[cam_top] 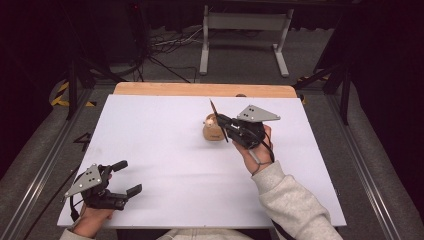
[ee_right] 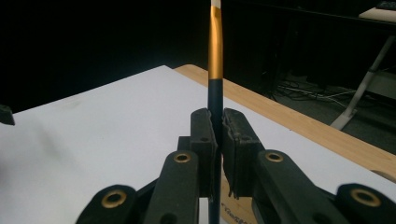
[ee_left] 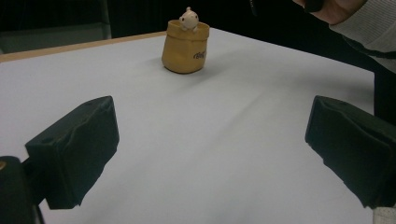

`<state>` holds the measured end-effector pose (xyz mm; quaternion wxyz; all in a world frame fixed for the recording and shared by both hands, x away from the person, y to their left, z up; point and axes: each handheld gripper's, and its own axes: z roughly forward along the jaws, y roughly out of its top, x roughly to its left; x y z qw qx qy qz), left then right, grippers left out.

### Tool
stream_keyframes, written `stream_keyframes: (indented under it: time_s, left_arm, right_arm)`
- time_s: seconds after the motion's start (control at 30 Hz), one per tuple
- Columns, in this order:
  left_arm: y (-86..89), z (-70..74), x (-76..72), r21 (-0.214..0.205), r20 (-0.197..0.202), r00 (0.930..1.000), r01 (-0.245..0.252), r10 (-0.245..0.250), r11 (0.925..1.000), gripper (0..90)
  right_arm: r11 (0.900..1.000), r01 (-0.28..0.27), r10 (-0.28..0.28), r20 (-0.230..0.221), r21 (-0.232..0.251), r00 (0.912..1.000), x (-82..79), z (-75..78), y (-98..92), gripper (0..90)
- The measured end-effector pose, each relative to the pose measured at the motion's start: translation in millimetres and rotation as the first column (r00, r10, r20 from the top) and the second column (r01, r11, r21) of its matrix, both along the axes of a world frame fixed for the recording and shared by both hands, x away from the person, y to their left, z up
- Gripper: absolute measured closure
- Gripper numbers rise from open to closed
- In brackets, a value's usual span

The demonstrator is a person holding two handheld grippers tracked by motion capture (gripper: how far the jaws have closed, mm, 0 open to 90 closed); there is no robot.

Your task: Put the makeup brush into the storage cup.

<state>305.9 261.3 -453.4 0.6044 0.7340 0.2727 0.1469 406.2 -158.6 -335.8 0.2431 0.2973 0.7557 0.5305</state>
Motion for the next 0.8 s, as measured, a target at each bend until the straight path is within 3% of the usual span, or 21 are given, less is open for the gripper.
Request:
stream_keyframes:
  time_s: [0.3, 0.8]
  left_arm:
    - [0.1, 0.1, -0.1, -0.001, 0.0, 1.0, 0.001, -0.001, 1.0, 3.5]
    - [0.4, 0.0, 0.3, -0.003, 0.0, 1.0, 0.002, -0.002, 1.0, 3.6]
  right_arm:
    - [0.998, 0.062, -0.062, 0.032, 0.008, 0.9975, 13.8, 5.8, 4.5, 83.4]
    - [0.995, 0.097, -0.098, 0.015, 0.024, 0.9951, 42.1, 5.7, 5.5, 83.4]
